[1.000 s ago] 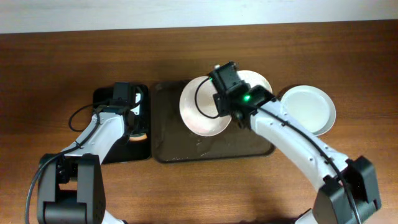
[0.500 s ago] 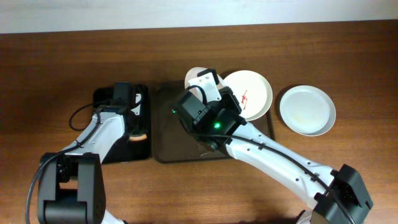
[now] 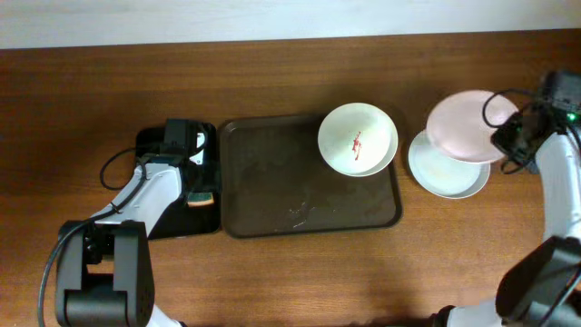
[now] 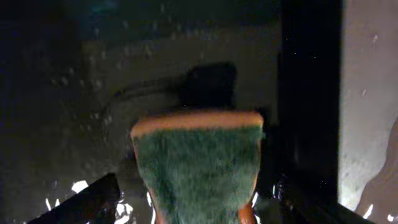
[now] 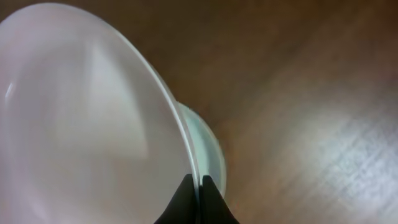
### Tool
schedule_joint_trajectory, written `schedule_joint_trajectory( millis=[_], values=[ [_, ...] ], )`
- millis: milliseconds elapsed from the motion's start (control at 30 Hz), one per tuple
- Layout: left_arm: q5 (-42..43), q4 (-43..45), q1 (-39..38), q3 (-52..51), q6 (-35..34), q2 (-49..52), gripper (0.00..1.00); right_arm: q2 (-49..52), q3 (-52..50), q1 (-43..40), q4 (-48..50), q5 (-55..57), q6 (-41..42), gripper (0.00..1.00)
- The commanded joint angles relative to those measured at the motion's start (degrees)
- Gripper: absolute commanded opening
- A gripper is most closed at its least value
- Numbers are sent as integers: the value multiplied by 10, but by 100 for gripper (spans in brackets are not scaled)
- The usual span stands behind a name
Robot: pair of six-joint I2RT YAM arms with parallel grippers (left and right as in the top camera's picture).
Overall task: Clean dirty plates on tray and stack at the side
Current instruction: 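Carry the plate with right gripper and stack it on the right plate, then move right gripper to the last plate and grip its rim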
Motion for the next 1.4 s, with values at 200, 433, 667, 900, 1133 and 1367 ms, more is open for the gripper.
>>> schedule_joint_trajectory(
  millis=[200,433,667,900,1133,1367],
  values=[
    [5,14,1,5,3,10,80,124,6,-15,-21,-113,-10,40],
    [8,36,1,5,3,18,48,124,6,3,-36,-209,-51,39],
    [5,12,17,56,5,33,0,109,7,71,-35,-209,-89,33],
    [16,-153,20,67,5,33,58,102,8,149,-23,-204,-124,33],
    [-42,-181,20,88,5,15,37,102,7,161,-16,-185,-142,32],
    [51,-176,20,99,5,-10,79,134,7,229,97,-153,-171,36]
  ],
)
